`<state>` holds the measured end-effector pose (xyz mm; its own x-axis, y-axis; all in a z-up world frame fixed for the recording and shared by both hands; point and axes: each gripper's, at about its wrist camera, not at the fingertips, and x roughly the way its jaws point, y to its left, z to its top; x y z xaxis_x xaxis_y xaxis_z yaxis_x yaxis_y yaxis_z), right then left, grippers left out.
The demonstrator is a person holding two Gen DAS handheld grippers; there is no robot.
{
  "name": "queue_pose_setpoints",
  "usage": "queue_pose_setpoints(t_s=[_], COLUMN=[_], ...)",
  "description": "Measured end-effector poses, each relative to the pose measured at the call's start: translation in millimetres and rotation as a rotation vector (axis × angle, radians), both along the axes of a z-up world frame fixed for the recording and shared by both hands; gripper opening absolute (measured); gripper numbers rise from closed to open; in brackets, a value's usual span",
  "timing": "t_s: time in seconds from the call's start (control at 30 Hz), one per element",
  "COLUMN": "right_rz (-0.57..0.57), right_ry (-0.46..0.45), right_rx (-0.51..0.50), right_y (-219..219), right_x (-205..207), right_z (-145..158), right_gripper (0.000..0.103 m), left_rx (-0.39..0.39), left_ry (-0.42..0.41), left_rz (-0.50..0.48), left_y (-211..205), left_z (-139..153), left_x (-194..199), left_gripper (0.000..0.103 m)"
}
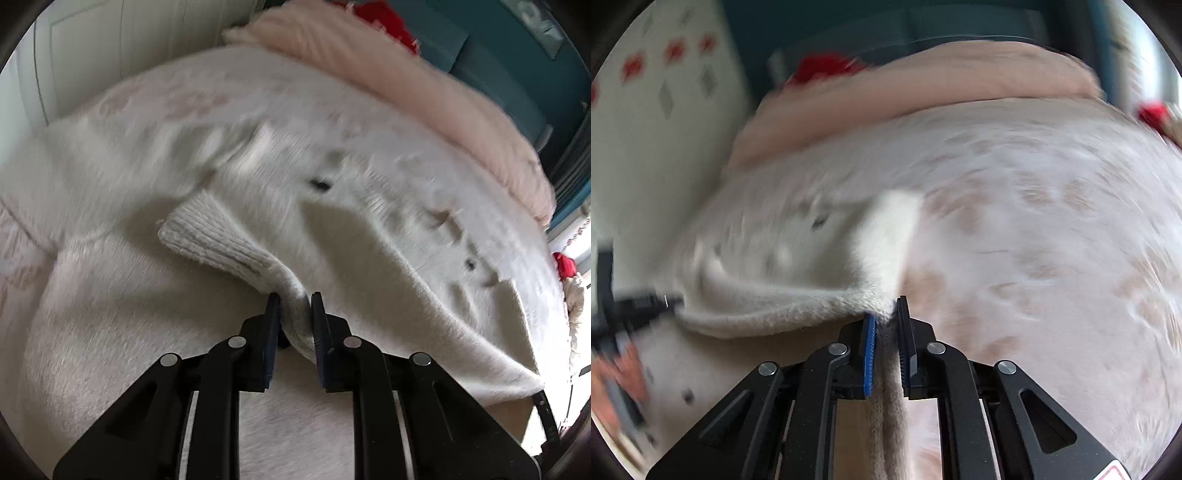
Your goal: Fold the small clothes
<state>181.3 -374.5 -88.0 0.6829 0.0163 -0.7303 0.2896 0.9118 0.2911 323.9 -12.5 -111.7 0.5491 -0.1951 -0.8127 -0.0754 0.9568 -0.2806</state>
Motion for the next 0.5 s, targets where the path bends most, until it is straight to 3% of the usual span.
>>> queue_pose_setpoints(t_s=[0.07,0.13,0.17,0.2,0.3,0.37,0.4,0.47,0.5], right_rz=[-0.063,-0.027,-0.018,-0.01,-0.002,-0.014,-0.016,-0.021,-0.011], right_ry=[0.064,0.177,0.159,0.147,0.091,0.055,0.031,0.01,0.019], right_rx=[0.043,0.05,0.055,0.059,0.091,0.104,0.121,0.136,0.136], right_y=[-15,-13,-12,-11,-13,-18,-22,-26,-27], right_x=[-9,-5,-9,-12,-29,-36,-33,-16,-1], right_z=[-21,-49,-47,-42,-19,-6,1,12,12], right_gripper=[0.009,0.011,0.017,0.018,0.031,0.032,0.034,0.048,0.063], left_rx=[0.043,0.093,0.111,0.115,0.056,0.042,0.036,0.046,0.043], left_ry=[0.02,0.057,0.039,0.031,0.031,0.027,0.024,0.027,0.04], left_rz=[-0.021,-0.029,-0.029,-0.033,-0.027,-0.011,-0.01,0.019,0.039], left_y=[-13,-21,-22,-21,-6,5,8,13,16], left_z=[-10,-26,-27,-24,-12,-5,-3,1,0], left_x=[4,9,6,3,-7,-10,-8,-1,4], left_gripper=[0.017,0.019,0.019,0.02,0.027,0.029,0.032,0.047,0.063])
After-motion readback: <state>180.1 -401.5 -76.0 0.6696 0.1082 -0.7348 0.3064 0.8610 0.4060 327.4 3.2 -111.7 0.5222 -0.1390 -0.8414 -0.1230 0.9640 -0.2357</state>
